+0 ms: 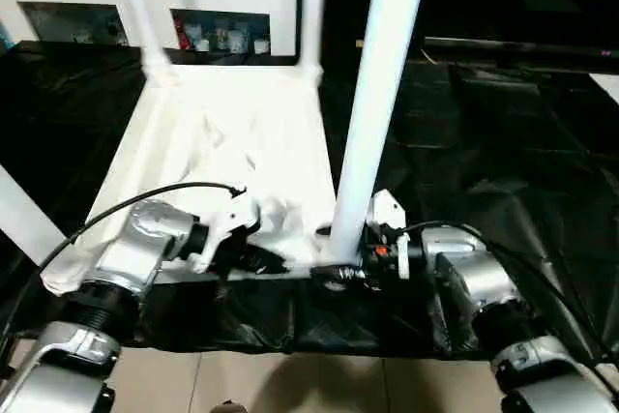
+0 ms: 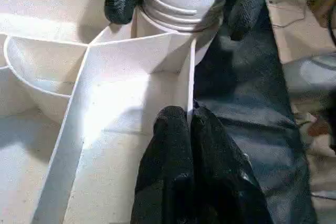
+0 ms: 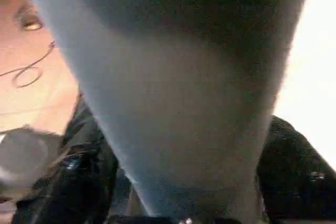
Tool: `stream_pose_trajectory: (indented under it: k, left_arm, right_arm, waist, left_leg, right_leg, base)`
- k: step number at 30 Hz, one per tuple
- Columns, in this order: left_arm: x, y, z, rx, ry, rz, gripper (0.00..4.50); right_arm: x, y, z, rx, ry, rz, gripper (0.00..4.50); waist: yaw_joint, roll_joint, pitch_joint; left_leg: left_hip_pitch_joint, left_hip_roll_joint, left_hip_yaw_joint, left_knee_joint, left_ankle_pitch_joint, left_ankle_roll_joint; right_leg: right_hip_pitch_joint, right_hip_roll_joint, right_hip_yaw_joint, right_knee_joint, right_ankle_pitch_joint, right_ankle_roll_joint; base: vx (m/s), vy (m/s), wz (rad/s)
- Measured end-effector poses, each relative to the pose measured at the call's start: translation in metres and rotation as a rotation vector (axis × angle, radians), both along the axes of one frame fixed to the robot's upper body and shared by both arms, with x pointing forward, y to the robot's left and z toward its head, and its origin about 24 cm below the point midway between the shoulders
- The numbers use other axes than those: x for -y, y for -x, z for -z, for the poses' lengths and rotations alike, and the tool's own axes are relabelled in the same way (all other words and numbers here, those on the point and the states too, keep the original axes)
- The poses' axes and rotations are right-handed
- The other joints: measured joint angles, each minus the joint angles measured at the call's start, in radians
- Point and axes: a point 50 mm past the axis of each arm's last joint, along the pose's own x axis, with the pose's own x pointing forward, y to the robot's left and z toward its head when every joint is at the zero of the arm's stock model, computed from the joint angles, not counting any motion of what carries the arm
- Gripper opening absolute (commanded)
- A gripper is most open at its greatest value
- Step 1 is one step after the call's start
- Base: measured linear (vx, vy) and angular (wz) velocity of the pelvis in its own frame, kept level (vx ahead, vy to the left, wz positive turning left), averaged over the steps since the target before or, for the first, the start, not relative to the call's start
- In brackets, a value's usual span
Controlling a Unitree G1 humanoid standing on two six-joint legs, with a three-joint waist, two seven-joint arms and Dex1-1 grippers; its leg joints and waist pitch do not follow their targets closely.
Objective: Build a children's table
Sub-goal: Rotate leg to tighten
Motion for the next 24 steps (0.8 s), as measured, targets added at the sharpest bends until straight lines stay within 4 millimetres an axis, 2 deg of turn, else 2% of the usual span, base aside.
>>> stream_pose_trajectory:
  k: [7,14,16,19,24]
  left_arm:
    - [-0.001,0.001,-0.001,-0.024,-0.006,0.048,0.00]
    - [0.000,-0.001,0.000,-0.031,-0.001,0.042,0.00]
    - [0.002,-0.004,0.000,-0.016,-0.006,0.000,0.00]
    - [0.008,-0.015,-0.002,0.042,-0.027,-0.103,0.00]
    - [0.031,-0.024,0.001,0.091,0.005,-0.260,0.00]
  right_arm:
    - [-0.002,0.002,-0.001,-0.031,-0.004,-0.065,2.68]
    - [-0.002,0.004,0.000,-0.033,-0.015,-0.035,2.60]
    - [-0.002,0.002,0.002,-0.011,-0.037,0.055,2.60]
    - [-0.003,-0.009,0.005,0.008,-0.060,0.291,2.57]
    - [0.000,-0.022,0.009,0.030,-0.090,0.683,2.55]
  waist:
    - [0.016,-0.002,0.001]
    - [0.019,-0.001,0.001]
    - [0.017,-0.001,0.001]
    - [0.010,0.000,0.001]
    - [-0.022,0.002,0.002]
  left_leg:
    - [0.000,0.000,0.000,0.000,0.000,0.000]
    - [0.000,0.000,0.000,0.000,0.000,0.000]
    - [0.001,0.000,0.000,0.001,0.001,-0.001]
    - [0.007,0.000,-0.001,0.002,0.003,-0.003]
    - [0.007,0.000,-0.001,0.001,0.003,-0.004]
  right_leg:
    - [0.000,0.000,0.000,0.001,0.001,-0.002]
    - [0.000,0.000,0.000,0.001,0.001,-0.002]
    - [0.001,0.000,0.000,0.002,0.001,-0.002]
    - [0.001,0.000,0.000,0.002,0.003,0.001]
    - [0.001,0.000,0.001,0.001,0.004,0.002]
  base:
    - [0.000,0.000,0.00]
    - [0.000,0.000,0.00]
    - [0.000,0.000,0.00]
    - [0.000,0.000,0.00]
    - [0.000,0.000,0.00]
